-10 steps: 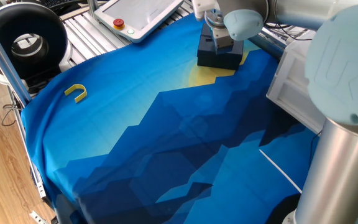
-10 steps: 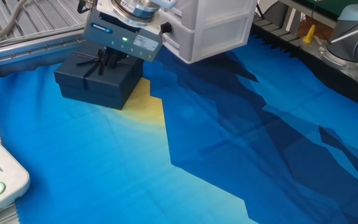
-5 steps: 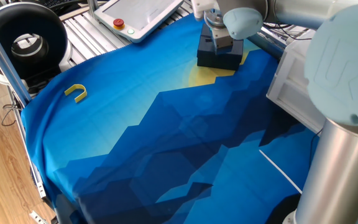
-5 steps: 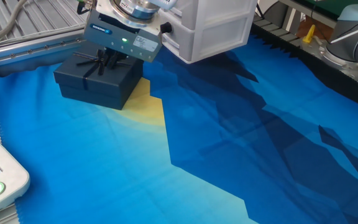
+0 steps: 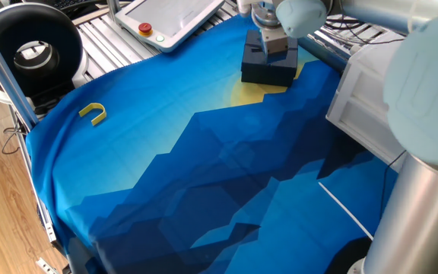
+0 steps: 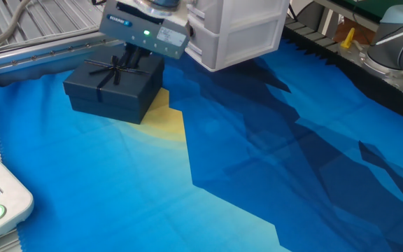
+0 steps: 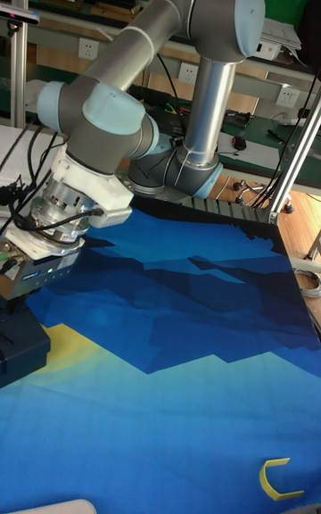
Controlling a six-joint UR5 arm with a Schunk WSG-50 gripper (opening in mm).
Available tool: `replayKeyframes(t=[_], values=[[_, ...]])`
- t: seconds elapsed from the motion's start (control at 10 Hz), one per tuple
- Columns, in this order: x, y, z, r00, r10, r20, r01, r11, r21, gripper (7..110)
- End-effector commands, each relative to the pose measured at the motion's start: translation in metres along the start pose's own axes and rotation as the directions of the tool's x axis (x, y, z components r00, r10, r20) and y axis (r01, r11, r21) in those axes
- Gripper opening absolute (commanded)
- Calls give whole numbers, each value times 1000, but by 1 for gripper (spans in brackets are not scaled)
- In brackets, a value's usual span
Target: Slide the outer casing onto the gift box
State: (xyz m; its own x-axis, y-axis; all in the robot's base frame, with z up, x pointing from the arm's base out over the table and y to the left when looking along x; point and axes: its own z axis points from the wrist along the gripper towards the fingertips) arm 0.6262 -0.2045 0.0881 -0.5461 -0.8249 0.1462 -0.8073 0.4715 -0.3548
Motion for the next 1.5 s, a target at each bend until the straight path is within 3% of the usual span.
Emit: replayKeyframes(t=[0.0,0.1,0.2,0.3,0.4,0.5,0.6,0.7,0.8,0.9,1.0,1.1,1.2,1.3,1.4], values=[[-19,55,-25,985,170,34,-160,966,-204,7],[-34,80,-33,965,256,49,-228,920,-319,7],[-50,104,-47,939,340,45,-289,856,-428,7],[-56,114,-62,915,403,12,-354,818,-453,7],[-58,113,-73,867,497,-27,-462,783,-416,7],[-67,113,-83,781,623,-48,-588,708,-391,7],[-84,121,-97,704,709,-47,-653,619,-435,7],[-97,127,-109,647,762,-26,-684,565,-462,7],[-98,132,-116,626,779,-18,-703,555,-444,7],[-101,138,-119,620,784,-21,-714,554,-429,7],[-112,133,-110,623,781,-27,-718,559,-415,7],[-136,115,-89,637,770,-35,-711,570,-412,7],[-156,92,-57,653,757,-25,-702,592,-395,7],[-174,79,-28,659,752,-11,-694,602,-395,7],[-179,77,-20,659,752,-9,-693,602,-398,7]])
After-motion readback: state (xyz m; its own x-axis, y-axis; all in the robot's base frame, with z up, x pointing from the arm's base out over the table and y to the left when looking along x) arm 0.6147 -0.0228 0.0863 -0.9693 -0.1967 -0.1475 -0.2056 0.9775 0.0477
